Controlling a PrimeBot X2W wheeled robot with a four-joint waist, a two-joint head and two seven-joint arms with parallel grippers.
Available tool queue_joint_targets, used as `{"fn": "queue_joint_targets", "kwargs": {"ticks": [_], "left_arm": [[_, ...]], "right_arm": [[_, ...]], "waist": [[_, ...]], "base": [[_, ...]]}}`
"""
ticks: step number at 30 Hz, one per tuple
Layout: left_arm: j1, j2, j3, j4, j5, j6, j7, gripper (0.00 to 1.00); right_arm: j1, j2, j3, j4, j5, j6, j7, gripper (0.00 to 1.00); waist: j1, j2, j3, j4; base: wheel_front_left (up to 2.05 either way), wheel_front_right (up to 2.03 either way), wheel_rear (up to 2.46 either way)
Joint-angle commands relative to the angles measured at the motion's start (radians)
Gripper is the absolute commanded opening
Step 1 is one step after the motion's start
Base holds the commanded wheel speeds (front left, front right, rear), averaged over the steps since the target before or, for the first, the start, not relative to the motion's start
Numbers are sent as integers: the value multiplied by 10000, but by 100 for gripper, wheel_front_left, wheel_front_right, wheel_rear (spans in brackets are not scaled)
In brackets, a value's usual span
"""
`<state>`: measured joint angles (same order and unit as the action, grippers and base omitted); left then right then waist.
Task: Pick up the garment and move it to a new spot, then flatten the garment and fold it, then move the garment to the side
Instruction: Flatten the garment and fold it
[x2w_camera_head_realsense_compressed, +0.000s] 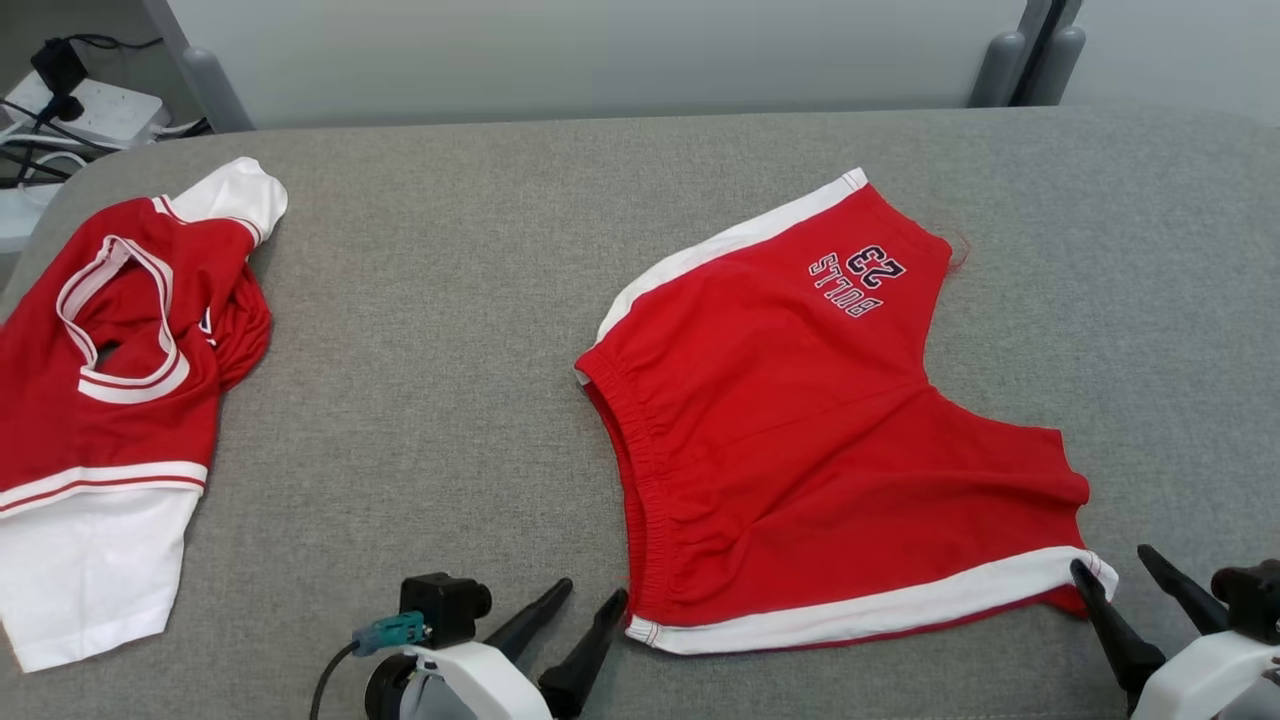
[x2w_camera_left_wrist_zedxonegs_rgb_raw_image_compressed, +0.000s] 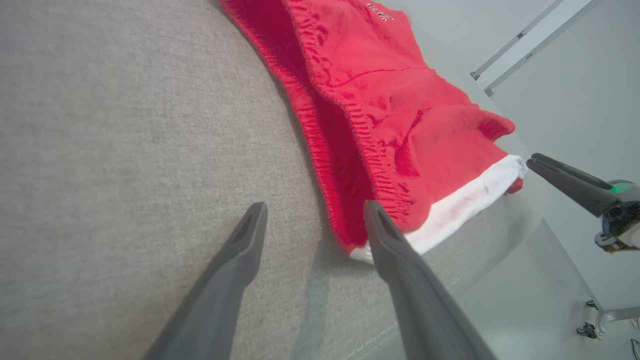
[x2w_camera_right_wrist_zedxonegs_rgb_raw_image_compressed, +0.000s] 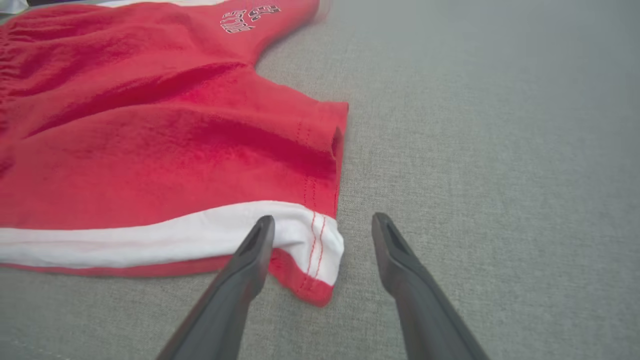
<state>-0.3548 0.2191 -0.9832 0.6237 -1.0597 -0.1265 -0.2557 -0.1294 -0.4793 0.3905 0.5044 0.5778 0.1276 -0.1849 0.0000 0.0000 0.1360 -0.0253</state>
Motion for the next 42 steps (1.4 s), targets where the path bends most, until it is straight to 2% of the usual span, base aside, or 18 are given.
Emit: {"fn": "queue_joint_targets", "kwargs": {"ticks": [1, 4, 9, 15, 18, 19, 24, 29, 34, 42], "left_arm": [[-147, 149, 550, -204, -2, -42, -60, 100], [30, 178, 1598, -547, 492, 193, -60, 100], [732, 94, 3576, -1887, 1997, 967, -61, 100], [1794, -253, 5674, -3870, 4310, 1906, -61, 100], [2159, -466, 6246, -4436, 4922, 2044, -61, 100], [2458, -680, 6813, -5007, 5554, 2134, -61, 100], [3194, -1258, 7848, -6121, 6907, 1996, -61, 100], [3580, -1501, 8073, -6644, 7687, 1878, -61, 100], [3998, -1566, 7989, -6530, 8707, 1800, -61, 100], [4427, -1649, 8005, -5594, 9026, 1547, -61, 100]], "right_arm": [[137, -373, -57, -348, -153, 31, -71, 100], [167, -370, -422, -719, -287, 31, -144, 100], [230, -96, -793, -1101, -609, 31, -272, 100], [138, 534, -769, -1542, -1181, 31, -647, 100], [110, 819, -844, -1639, -1325, 31, -714, 100], [76, 1110, -992, -1761, -1482, 31, -749, 100], [225, 2032, -1777, -2567, -1981, 31, -764, 100], [585, 2589, -2223, -3052, -2040, 31, -766, 100], [1101, 2733, -2303, -3205, -2156, 31, -767, 100], [1893, 2705, -2603, -3137, -2273, 31, -767, 100]], "waist": [[0, 0, -142, 16], [0, 0, -332, 34], [0, 0, -703, 117], [0, 0, -1171, 132], [0, 0, -1328, 109], [0, 0, -1434, 77], [0, 0, -1696, 45], [0, 0, -1856, 148], [0, 0, -1946, 278], [0, 0, -2111, 421]], "base": [[0, 0, 0], [0, 0, 0], [0, 0, 0], [0, 0, 0], [0, 0, 0], [0, 0, 0], [0, 0, 0], [0, 0, 0], [0, 0, 0], [0, 0, 0]]}}
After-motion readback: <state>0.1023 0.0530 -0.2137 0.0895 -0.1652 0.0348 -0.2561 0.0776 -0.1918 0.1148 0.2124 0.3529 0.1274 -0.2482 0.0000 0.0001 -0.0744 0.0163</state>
